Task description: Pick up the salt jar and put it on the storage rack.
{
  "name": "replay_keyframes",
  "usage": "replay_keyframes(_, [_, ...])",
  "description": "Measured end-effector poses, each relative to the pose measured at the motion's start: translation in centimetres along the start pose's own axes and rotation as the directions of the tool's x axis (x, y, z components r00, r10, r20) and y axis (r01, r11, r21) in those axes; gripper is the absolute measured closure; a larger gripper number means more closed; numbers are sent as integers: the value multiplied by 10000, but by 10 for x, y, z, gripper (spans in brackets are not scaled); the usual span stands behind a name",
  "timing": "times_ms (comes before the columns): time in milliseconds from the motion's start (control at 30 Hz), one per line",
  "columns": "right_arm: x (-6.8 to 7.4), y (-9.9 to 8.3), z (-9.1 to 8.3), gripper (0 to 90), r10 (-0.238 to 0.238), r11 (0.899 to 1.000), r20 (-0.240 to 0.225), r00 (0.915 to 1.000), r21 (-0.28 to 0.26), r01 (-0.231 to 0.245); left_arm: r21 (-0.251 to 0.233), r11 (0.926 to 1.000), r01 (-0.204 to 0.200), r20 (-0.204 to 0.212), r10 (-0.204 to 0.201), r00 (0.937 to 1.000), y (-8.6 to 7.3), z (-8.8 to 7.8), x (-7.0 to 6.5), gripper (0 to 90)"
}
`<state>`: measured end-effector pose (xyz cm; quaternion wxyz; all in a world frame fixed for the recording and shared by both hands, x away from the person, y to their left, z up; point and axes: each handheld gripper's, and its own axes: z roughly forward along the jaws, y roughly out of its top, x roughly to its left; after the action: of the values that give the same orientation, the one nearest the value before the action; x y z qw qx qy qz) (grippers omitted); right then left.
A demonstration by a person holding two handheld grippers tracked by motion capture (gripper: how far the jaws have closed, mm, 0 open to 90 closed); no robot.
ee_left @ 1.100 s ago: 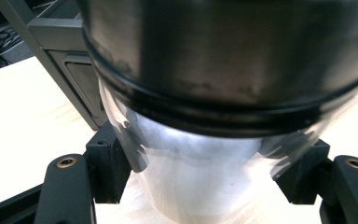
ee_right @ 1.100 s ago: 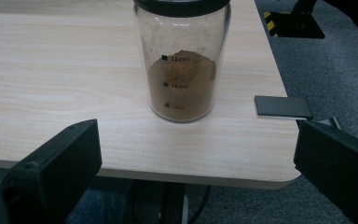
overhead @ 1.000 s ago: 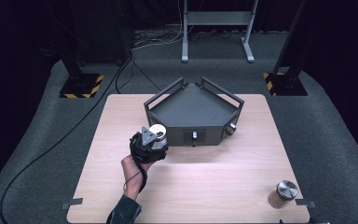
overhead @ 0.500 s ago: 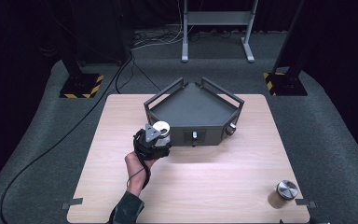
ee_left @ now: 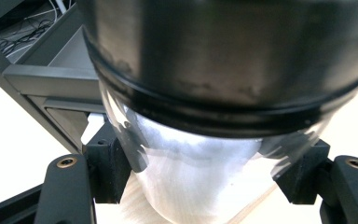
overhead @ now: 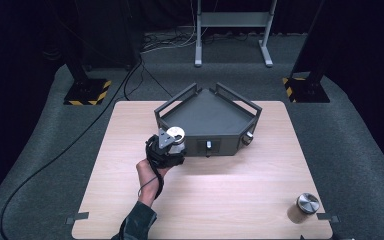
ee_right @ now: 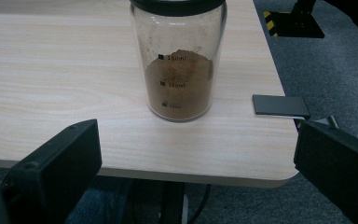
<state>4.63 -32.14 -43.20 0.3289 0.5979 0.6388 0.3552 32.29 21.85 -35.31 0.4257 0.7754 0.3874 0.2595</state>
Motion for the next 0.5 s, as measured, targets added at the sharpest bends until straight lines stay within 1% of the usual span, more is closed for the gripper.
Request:
replay_keyframes(167, [0, 0, 0, 0, 2, 10000, -1, 10000, 8, -2, -20, 10000, 9, -14, -9, 10000, 3, 0, -1, 315])
replay_keyframes(500, [-1, 0, -1, 0, 36, 10000, 20, 10000, -12, -36, -96, 9999, -109, -8, 109, 9999, 10, 0, -3, 315])
